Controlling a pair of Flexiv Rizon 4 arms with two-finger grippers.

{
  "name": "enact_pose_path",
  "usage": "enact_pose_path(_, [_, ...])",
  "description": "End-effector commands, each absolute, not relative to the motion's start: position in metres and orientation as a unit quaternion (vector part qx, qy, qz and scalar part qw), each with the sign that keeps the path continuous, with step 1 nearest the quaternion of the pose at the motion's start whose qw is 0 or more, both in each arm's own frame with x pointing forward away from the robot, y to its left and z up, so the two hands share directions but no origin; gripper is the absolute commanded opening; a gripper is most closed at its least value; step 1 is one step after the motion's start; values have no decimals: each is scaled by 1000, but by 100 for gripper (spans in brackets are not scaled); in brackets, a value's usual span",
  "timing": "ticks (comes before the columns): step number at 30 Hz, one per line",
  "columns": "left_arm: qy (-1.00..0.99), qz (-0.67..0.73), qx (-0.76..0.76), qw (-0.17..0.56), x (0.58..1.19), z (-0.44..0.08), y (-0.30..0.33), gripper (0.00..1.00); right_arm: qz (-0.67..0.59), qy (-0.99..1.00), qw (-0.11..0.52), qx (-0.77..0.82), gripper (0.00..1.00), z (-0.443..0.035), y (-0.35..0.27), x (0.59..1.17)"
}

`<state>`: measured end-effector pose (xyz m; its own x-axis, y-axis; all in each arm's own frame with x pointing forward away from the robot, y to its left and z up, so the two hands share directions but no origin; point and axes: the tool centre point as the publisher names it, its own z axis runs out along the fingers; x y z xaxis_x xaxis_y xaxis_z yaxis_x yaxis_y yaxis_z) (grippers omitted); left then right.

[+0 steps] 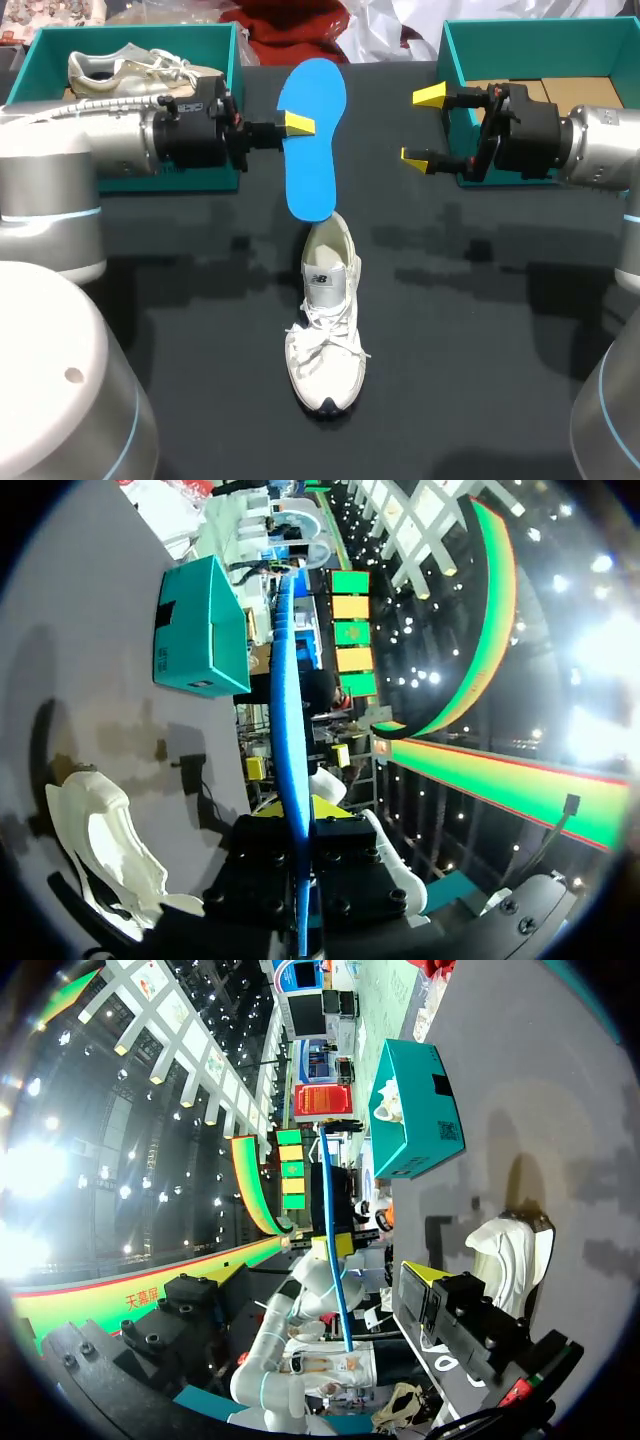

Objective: Take the shoe out of the shoebox, open the shoe tongue, remove and reinsert the insole, then place the shoe into the shoebox

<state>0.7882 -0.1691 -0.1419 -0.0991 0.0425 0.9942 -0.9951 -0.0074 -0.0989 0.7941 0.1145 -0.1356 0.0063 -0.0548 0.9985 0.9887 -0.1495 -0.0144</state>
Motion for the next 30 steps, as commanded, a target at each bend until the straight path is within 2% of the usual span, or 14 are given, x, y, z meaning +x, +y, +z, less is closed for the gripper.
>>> enact_pose_path(1, [-511, 531, 467, 488, 793, -150, -175, 0, -546, -445, 476, -526, 100, -135, 115, 793])
enact_pose_path(8, [-515, 528, 470, 485, 790, -156, -180, 0, -545, -449, 472, -529, 100, -134, 113, 793])
enact_pose_path(30, [-496, 490, 505, 509, 783, -173, -190, 0, -424, -571, 326, -623, 100, -96, 113, 798])
